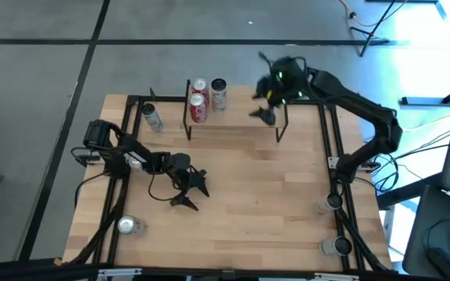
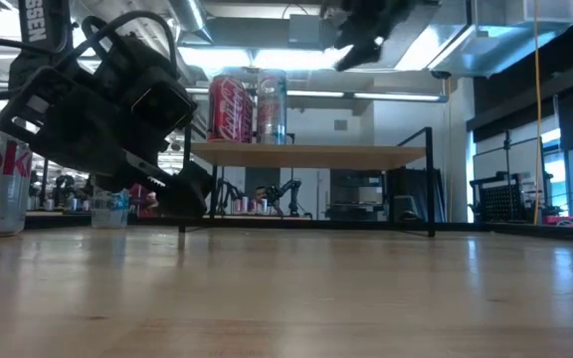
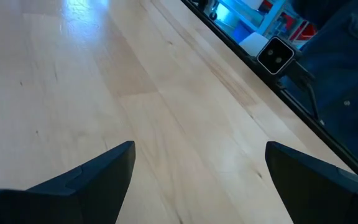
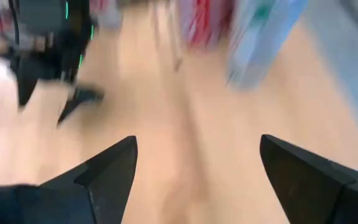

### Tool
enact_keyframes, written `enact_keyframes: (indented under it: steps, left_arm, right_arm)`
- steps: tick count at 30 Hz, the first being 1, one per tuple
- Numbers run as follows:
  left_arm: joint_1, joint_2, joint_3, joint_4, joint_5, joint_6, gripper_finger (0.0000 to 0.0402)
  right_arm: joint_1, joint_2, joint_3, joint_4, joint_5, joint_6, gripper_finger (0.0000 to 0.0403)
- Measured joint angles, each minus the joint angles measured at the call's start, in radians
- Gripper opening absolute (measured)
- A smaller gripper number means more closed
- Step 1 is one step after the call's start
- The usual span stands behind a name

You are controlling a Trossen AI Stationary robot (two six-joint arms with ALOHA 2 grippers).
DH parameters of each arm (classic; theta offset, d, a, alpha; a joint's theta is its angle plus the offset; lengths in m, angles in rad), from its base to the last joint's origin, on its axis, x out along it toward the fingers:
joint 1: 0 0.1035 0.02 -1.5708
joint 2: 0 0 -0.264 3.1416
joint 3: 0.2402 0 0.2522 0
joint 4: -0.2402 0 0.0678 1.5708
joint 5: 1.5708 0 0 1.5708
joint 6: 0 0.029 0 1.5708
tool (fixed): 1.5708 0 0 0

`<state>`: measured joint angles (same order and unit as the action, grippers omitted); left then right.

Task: Place canned beverage on shelf
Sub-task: Put the white-pink soda can aligned with the other white-pink soda can on the shelf

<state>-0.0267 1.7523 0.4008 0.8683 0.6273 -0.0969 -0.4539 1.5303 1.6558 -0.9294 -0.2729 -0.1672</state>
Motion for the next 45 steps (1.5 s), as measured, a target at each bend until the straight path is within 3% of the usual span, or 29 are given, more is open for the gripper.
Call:
enact_keyframes:
  steps: [4, 12, 19, 26, 33, 45]
  left_arm:
    - [-0.043, 0.000, 0.002, 0.035, -0.056, 0.003, 0.0353]
    - [-0.215, 0.000, 0.072, 0.057, -0.324, -0.014, 0.0353]
    - [-0.334, 0.002, 0.187, -0.054, -0.533, -0.025, 0.0353]
    - [-0.372, 0.003, 0.227, -0.100, -0.625, -0.034, 0.0353]
    - [-0.408, 0.003, 0.230, -0.095, -0.680, -0.080, 0.0354]
    - [-0.470, 0.003, 0.233, -0.088, -0.763, -0.150, 0.0354]
  right_arm:
    - [0.138, -0.016, -0.007, -0.180, 0.109, 0.137, 0.0323]
    - [0.390, -0.095, -0.150, -0.262, 0.277, 0.376, 0.0323]
    - [0.601, -0.254, -0.320, -0.411, 0.402, 0.756, 0.0323]
    - [0.848, -0.410, -0.454, -0.502, 0.417, 1.248, 0.0323]
    - [1.056, -0.437, -0.526, -0.575, 0.396, 1.621, 0.0324]
    - [1.236, -0.427, -0.573, -0.599, 0.340, 1.899, 0.0324]
